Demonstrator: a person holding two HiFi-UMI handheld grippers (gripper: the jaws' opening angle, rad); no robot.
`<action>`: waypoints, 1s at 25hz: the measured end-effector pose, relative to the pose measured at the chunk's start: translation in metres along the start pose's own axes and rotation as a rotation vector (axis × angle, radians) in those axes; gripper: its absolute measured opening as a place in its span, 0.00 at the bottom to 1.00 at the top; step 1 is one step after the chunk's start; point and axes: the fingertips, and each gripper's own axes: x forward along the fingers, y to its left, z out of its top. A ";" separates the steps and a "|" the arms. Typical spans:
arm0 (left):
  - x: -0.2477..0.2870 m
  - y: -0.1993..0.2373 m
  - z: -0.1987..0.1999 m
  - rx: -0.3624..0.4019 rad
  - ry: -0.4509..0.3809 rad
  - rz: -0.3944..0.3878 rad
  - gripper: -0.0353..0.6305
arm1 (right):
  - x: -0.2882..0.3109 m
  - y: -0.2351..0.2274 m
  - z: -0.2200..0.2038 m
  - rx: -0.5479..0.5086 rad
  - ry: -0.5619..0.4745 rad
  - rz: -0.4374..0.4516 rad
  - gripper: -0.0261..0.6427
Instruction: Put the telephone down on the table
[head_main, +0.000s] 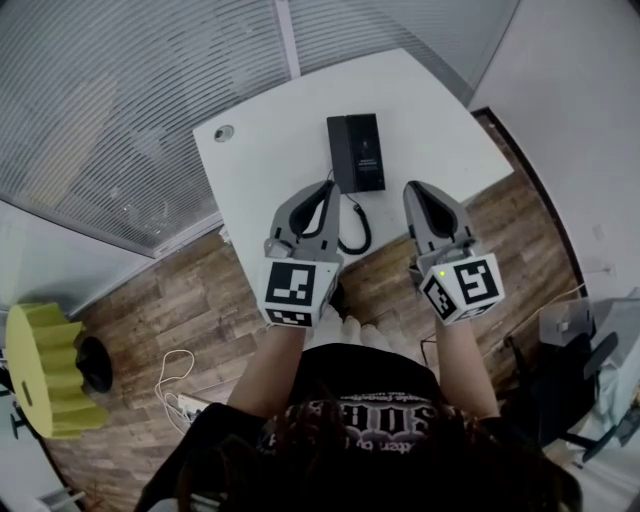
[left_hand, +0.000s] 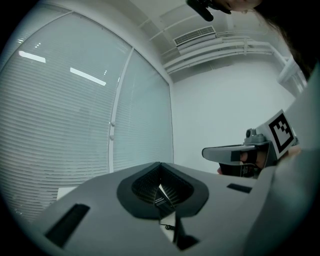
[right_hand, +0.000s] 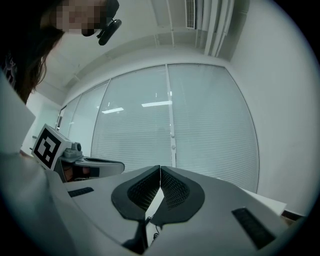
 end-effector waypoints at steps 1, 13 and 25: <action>0.000 0.000 0.000 0.001 0.000 0.001 0.06 | -0.001 0.000 0.000 -0.002 -0.001 -0.002 0.08; -0.001 -0.001 -0.003 -0.004 0.006 0.012 0.06 | -0.008 -0.001 0.002 -0.027 -0.003 -0.021 0.08; 0.003 0.003 -0.005 -0.003 0.015 0.022 0.06 | -0.003 -0.004 0.000 -0.031 0.004 -0.016 0.08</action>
